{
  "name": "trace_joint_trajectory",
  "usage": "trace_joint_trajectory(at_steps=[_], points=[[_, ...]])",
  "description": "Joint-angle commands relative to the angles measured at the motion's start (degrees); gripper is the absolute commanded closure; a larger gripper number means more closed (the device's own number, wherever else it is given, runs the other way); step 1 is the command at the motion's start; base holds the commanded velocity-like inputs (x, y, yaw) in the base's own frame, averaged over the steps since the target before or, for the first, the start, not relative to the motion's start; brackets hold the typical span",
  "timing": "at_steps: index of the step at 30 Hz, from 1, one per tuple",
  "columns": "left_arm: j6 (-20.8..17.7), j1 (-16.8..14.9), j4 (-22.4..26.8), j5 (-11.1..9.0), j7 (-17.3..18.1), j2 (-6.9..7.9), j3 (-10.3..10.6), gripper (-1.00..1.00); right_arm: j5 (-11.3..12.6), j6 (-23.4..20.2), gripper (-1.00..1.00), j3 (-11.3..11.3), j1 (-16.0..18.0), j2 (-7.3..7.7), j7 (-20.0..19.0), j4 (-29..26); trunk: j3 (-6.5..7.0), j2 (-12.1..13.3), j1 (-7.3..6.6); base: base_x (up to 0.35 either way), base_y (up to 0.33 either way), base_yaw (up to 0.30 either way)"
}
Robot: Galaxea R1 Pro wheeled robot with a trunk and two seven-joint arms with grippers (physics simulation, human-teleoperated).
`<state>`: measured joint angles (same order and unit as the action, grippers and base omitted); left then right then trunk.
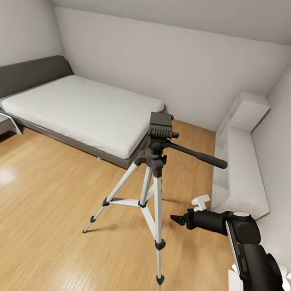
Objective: Attach the digital camera to the camera tripod in the bedroom.
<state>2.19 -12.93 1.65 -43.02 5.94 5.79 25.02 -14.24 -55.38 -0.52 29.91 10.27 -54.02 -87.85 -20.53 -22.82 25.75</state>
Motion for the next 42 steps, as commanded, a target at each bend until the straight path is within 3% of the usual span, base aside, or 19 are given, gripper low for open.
trace_joint_trajectory(at_steps=[1, 28, 31, 39, 42], points=[[0.18, -0.05, -0.07, -0.48, 0.24, 0.01, 0.47, 1.0, -0.6, -0.16, -1.0, -0.05, 0.06, 0.04, -0.52, -0.06, -0.09, -0.1, 0.03, 0.058, 0.0, 0.0], [0.18, -0.06, -0.07, -0.49, 0.03, 0.01, 0.47, 1.0, -0.15, -0.17, -1.0, -0.6, -0.02, -0.47, -0.56, 0.16, -0.09, -0.1, 0.03, 0.019, 0.0, 0.0], [0.18, -0.04, -0.05, -0.49, 0.03, 0.01, 0.47, 1.0, -0.24, -0.14, -1.0, -1.74, -0.26, -0.52, -0.51, 0.19, -0.09, -0.1, 0.03, 0.0, 0.0, 0.0], [0.18, -0.04, -0.06, -0.48, 0.03, 0.01, 0.47, 1.0, -0.59, -0.06, -1.0, -7.96, -0.43, -0.59, 0.24, 0.13, -0.09, -0.1, 0.03, 0.0, 0.0, 0.0], [0.18, -0.04, -0.07, -0.49, 0.03, 0.01, 0.47, 1.0, -0.57, -0.11, -1.0, -8.54, -0.43, -0.6, 0.28, 0.09, -0.09, -0.1, 0.03, 0.0, 0.0, 0.0]])
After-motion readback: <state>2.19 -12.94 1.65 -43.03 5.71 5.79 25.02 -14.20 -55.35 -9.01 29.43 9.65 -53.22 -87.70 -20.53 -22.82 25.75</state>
